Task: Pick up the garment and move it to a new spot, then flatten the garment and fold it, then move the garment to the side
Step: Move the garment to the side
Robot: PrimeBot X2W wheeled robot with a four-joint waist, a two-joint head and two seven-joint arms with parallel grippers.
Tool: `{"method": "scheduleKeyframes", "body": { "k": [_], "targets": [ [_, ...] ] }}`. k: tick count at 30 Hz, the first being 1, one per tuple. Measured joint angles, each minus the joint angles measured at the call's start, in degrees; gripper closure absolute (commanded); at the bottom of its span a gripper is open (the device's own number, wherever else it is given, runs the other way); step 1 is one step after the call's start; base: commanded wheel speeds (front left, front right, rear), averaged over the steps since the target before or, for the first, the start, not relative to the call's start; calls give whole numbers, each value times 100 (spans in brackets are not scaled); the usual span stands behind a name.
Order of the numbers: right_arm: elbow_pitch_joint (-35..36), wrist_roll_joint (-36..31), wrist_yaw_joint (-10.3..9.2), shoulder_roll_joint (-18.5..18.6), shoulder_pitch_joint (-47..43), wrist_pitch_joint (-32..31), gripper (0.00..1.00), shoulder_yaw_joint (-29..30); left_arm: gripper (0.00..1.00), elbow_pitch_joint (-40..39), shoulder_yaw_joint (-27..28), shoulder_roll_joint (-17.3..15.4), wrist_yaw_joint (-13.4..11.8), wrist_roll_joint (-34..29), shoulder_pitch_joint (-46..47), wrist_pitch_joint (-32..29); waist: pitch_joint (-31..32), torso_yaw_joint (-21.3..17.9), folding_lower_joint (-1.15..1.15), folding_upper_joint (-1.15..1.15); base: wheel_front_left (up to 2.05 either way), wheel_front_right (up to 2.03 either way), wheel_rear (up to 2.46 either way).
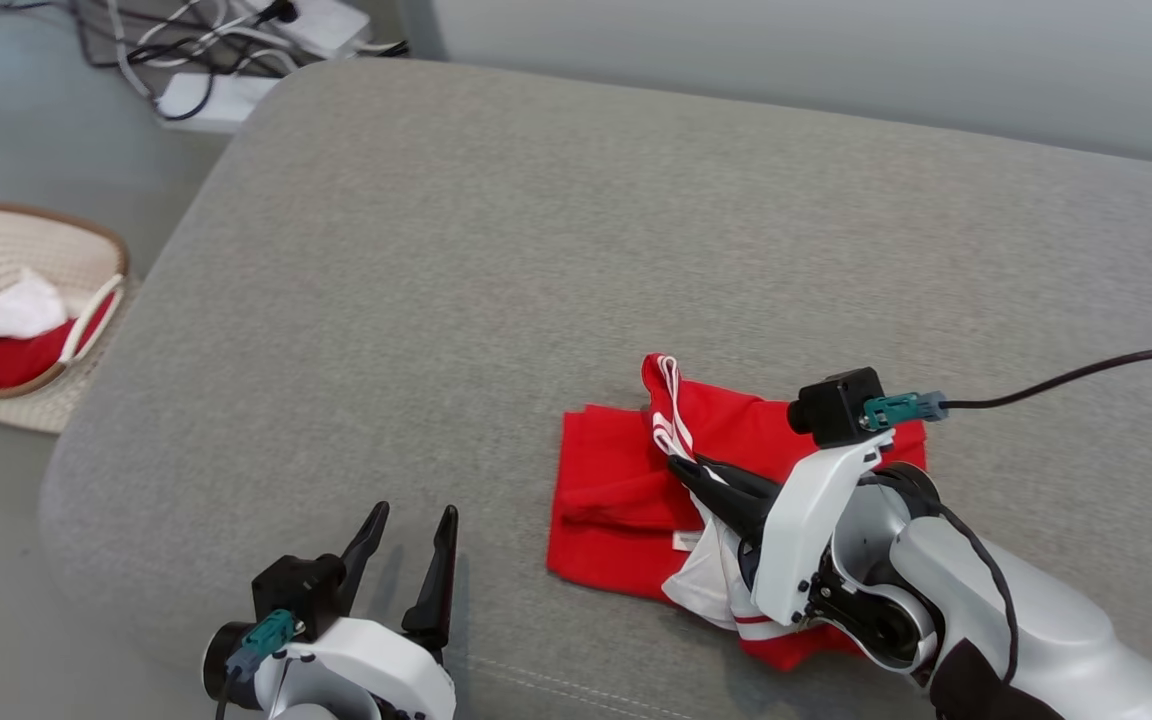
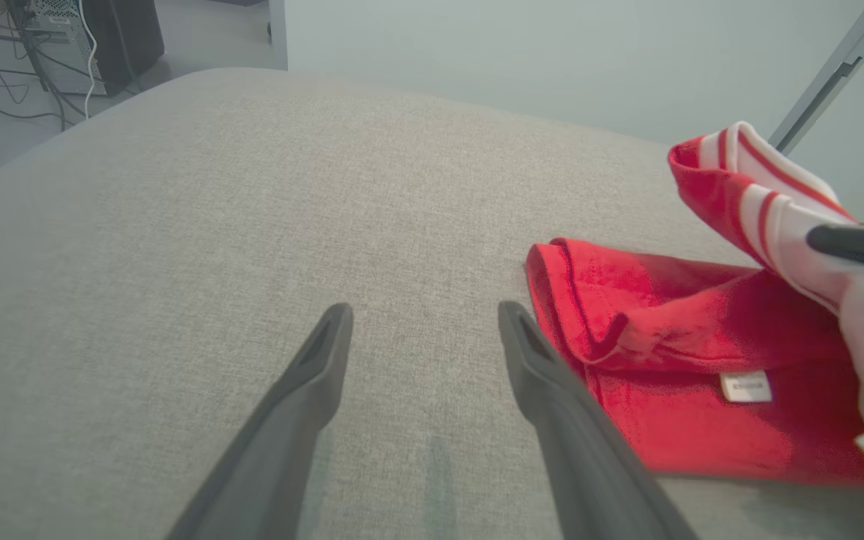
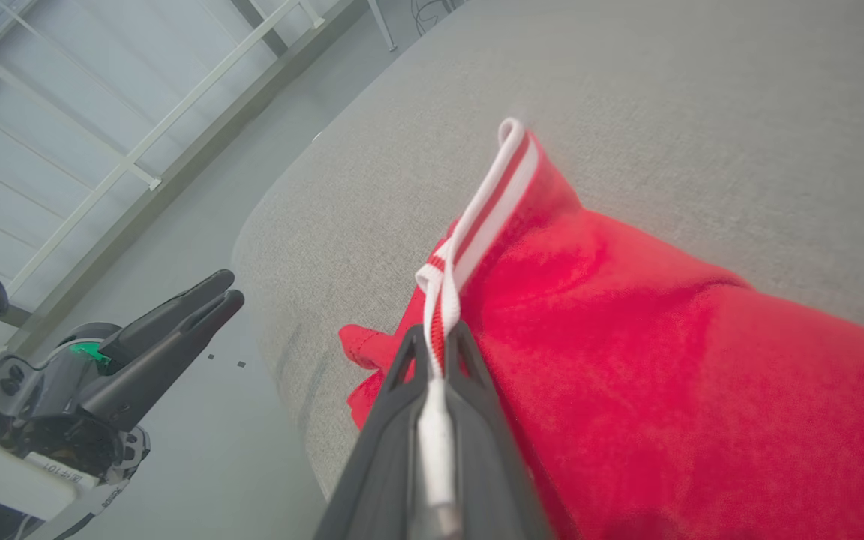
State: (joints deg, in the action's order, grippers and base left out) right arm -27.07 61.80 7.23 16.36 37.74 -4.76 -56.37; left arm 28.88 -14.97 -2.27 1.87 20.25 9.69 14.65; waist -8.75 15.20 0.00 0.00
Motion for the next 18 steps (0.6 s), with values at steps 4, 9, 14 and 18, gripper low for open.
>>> {"method": "scheduleKeyframes", "body": {
  "k": [4,9,14,18],
  "targets": [
    [-297,-41,0,-57,171,56,100,-170,0,-18,-140,-7,-26,104,4,0,-78,307,0,0,0,0,0],
    [-522,-19,0,-229,352,187,100,-343,0,-38,-214,-10,-77,147,9,0,-154,529,0,0,0,0,0],
    [-853,31,1,-348,452,365,0,-415,0,-37,-241,-10,-101,155,13,0,-159,530,0,0,0,0,0],
    [-955,243,1,-347,624,605,0,-297,0,-32,-145,-8,-102,144,15,0,-138,405,0,0,0,0,0]
  ]
}}
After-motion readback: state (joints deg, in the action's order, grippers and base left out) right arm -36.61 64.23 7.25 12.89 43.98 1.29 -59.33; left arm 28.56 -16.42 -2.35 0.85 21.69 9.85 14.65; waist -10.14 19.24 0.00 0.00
